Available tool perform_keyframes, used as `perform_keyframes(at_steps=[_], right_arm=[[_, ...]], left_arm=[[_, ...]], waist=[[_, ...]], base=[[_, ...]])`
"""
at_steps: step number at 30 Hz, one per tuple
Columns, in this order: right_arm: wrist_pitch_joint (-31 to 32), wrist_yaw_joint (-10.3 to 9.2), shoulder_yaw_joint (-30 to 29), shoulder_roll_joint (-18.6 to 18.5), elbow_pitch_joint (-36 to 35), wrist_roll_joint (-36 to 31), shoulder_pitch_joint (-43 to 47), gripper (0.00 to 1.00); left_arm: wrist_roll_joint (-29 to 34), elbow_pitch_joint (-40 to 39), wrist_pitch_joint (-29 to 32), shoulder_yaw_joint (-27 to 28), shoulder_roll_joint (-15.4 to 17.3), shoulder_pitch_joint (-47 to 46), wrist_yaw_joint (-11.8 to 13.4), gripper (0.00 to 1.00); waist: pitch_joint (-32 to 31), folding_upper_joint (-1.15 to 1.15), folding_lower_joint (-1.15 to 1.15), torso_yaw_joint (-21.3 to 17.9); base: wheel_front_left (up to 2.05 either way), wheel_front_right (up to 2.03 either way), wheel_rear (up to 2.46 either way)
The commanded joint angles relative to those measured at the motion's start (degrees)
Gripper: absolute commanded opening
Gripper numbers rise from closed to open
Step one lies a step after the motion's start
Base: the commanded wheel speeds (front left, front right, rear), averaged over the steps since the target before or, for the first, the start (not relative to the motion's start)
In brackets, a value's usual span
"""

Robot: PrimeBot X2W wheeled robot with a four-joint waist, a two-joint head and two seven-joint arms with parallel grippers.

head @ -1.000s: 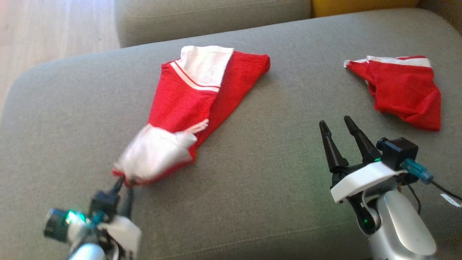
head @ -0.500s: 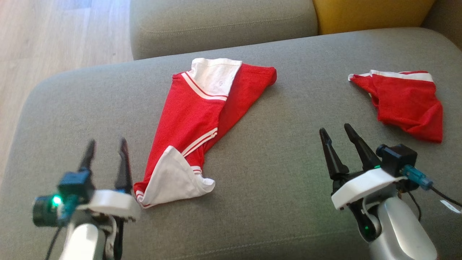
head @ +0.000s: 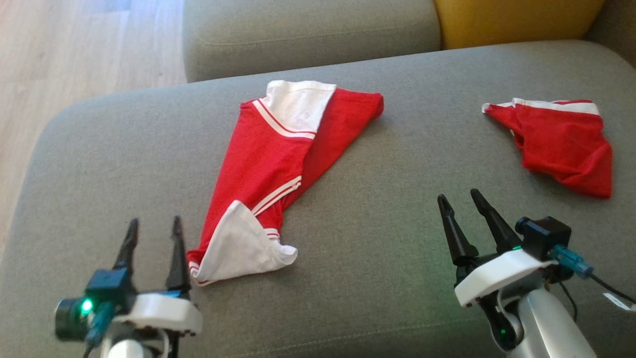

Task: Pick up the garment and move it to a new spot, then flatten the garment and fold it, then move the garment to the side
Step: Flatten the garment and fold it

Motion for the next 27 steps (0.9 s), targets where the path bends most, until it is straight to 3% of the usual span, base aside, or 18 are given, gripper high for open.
perform_keyframes(at_steps=[1,10,20,27], right_arm=[[-0.5,-0.02,1.7,0.2,-2.3,0.1,-2.6,1.00],[0.1,-0.02,2.7,0.2,-5.7,0.1,-4.1,1.00],[0.2,-0.02,3.9,0.2,-10.2,1.2,-4.8,1.00],[-0.5,-0.02,4.8,0.2,-9.5,2.3,-4.9,1.00]], left_arm=[[1.0,-0.6,-0.3,1.1,0.4,-4.7,-0.6,1.00],[6.6,14.0,3.4,-5.9,1.7,-18.3,-4.7,1.00],[7.8,28.0,10.9,-8.3,2.0,-33.2,-7.4,1.00],[7.8,35.1,10.8,-8.5,2.5,-38.2,-7.0,1.00]], waist=[[0.4,0.00,0.00,-0.6],[6.0,0.00,0.00,-6.2],[12.4,0.00,0.00,-13.0],[13.7,0.00,0.00,-15.6]], base=[[0.00,0.00,0.00],[0.00,0.00,0.00],[0.00,0.00,0.00],[0.00,0.00,0.00]])
